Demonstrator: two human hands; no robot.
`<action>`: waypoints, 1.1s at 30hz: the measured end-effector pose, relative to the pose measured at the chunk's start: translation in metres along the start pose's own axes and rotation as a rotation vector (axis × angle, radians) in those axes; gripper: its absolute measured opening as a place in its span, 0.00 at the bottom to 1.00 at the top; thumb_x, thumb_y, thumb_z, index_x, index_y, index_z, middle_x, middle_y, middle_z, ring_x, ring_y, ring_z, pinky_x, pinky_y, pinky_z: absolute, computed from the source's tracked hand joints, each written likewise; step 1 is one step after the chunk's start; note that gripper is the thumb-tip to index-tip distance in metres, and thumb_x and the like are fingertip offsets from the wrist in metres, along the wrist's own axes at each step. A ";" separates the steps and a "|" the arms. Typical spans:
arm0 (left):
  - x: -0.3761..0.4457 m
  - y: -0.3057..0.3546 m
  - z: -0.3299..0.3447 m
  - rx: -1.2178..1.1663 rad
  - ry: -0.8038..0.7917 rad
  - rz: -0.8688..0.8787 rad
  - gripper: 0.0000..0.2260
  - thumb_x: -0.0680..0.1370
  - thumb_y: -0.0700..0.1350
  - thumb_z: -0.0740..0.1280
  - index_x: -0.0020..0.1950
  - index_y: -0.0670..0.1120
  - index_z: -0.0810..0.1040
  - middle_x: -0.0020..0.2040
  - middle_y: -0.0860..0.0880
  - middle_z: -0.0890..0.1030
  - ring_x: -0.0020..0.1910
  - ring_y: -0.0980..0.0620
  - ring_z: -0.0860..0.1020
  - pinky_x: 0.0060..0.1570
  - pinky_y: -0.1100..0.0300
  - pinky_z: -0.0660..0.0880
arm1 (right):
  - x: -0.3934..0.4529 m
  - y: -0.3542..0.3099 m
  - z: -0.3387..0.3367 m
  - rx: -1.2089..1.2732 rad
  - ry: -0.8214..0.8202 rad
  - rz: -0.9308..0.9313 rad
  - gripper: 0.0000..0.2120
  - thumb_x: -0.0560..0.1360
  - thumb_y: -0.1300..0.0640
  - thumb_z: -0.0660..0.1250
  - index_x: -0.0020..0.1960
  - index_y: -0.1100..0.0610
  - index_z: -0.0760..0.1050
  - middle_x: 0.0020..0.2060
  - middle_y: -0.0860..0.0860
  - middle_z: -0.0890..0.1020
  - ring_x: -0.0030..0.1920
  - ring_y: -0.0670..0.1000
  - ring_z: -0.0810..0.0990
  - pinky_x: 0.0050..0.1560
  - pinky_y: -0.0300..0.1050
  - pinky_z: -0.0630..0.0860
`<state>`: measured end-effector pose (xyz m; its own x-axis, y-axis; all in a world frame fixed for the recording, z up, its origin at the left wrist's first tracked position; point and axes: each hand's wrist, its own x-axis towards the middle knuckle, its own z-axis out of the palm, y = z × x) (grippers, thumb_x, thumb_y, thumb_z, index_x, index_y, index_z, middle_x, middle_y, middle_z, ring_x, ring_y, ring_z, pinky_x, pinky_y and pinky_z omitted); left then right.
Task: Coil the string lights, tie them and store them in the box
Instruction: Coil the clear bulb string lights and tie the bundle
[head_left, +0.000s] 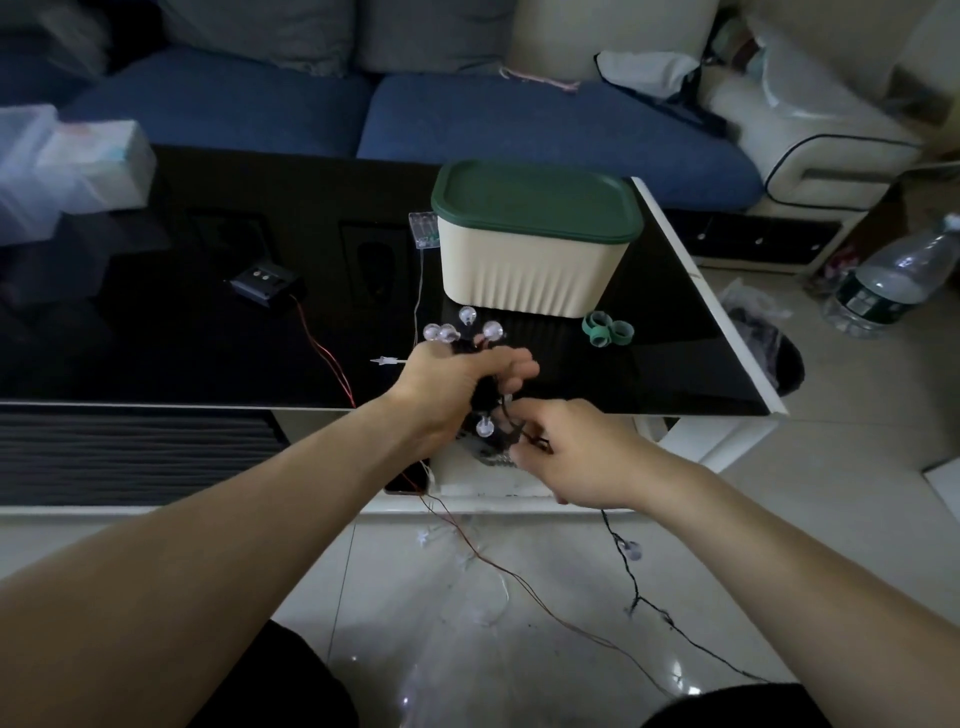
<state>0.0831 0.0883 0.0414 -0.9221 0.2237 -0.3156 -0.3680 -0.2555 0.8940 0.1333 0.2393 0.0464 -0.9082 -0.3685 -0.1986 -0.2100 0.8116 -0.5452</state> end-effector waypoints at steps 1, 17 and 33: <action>-0.002 -0.003 0.000 0.068 0.002 0.017 0.04 0.78 0.35 0.67 0.48 0.35 0.80 0.49 0.38 0.85 0.49 0.46 0.84 0.55 0.55 0.80 | 0.000 -0.001 0.001 -0.050 -0.006 -0.012 0.05 0.80 0.59 0.62 0.47 0.58 0.74 0.33 0.51 0.78 0.31 0.45 0.76 0.33 0.42 0.67; -0.008 -0.004 -0.001 0.935 -0.451 -0.201 0.10 0.78 0.39 0.64 0.47 0.32 0.79 0.40 0.38 0.84 0.35 0.48 0.77 0.41 0.58 0.73 | -0.010 0.027 -0.043 0.192 0.003 0.036 0.08 0.68 0.47 0.80 0.43 0.48 0.85 0.29 0.45 0.80 0.30 0.42 0.75 0.36 0.41 0.73; -0.014 -0.005 -0.001 0.684 -0.414 -0.022 0.09 0.80 0.38 0.65 0.41 0.40 0.78 0.29 0.49 0.80 0.26 0.54 0.75 0.33 0.61 0.70 | -0.006 0.032 -0.030 0.243 0.111 0.005 0.03 0.77 0.53 0.72 0.47 0.48 0.85 0.40 0.38 0.85 0.41 0.39 0.82 0.45 0.36 0.75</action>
<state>0.0972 0.0855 0.0412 -0.7472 0.5871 -0.3115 -0.1066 0.3567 0.9281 0.1207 0.2812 0.0546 -0.9459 -0.3020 -0.1186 -0.1246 0.6755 -0.7267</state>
